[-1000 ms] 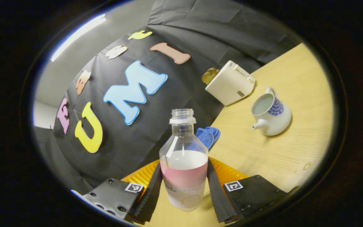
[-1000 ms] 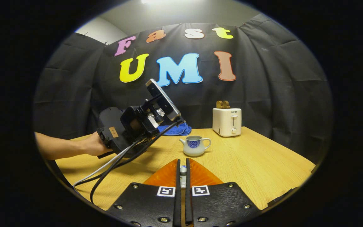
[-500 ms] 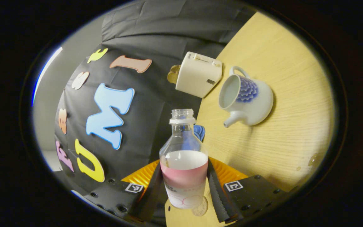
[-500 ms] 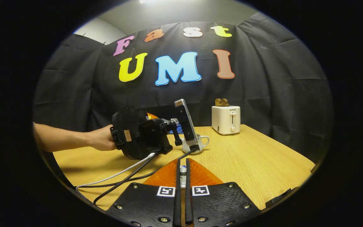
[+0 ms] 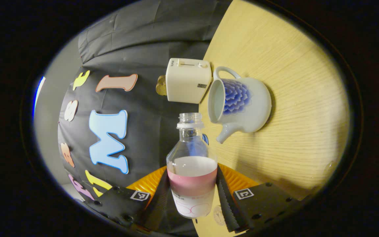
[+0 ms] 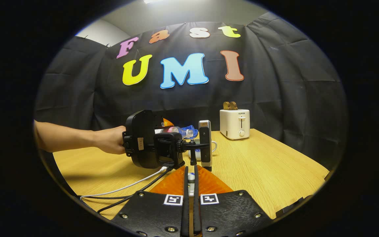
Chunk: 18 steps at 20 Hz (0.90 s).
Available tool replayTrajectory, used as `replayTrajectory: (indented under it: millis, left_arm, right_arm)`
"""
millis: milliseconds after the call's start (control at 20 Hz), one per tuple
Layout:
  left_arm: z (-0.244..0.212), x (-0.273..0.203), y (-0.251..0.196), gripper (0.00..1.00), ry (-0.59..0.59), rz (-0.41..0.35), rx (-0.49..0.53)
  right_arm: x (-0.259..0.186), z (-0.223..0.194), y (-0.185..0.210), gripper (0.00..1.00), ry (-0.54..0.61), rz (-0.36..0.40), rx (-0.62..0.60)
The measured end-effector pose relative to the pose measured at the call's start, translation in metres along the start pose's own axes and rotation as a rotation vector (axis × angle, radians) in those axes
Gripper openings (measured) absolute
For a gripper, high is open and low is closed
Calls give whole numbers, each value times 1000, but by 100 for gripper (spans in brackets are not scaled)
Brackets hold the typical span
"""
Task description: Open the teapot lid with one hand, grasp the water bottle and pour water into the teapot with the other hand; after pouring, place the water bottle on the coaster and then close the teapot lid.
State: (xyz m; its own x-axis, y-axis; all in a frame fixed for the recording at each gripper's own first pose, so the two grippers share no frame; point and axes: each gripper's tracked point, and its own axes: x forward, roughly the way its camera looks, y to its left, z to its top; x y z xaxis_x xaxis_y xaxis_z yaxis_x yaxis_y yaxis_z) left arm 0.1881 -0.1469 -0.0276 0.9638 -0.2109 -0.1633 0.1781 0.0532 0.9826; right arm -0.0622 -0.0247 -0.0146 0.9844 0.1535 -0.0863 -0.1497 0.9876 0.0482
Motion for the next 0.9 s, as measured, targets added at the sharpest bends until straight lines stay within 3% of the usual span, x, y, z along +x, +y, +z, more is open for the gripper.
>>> replayTrajectory:
  millis: [900]
  left_arm:
    - [9,-2,6,84,29,-51,264]
  right_arm:
    - [-1,-1,-2,5,9,2,6]
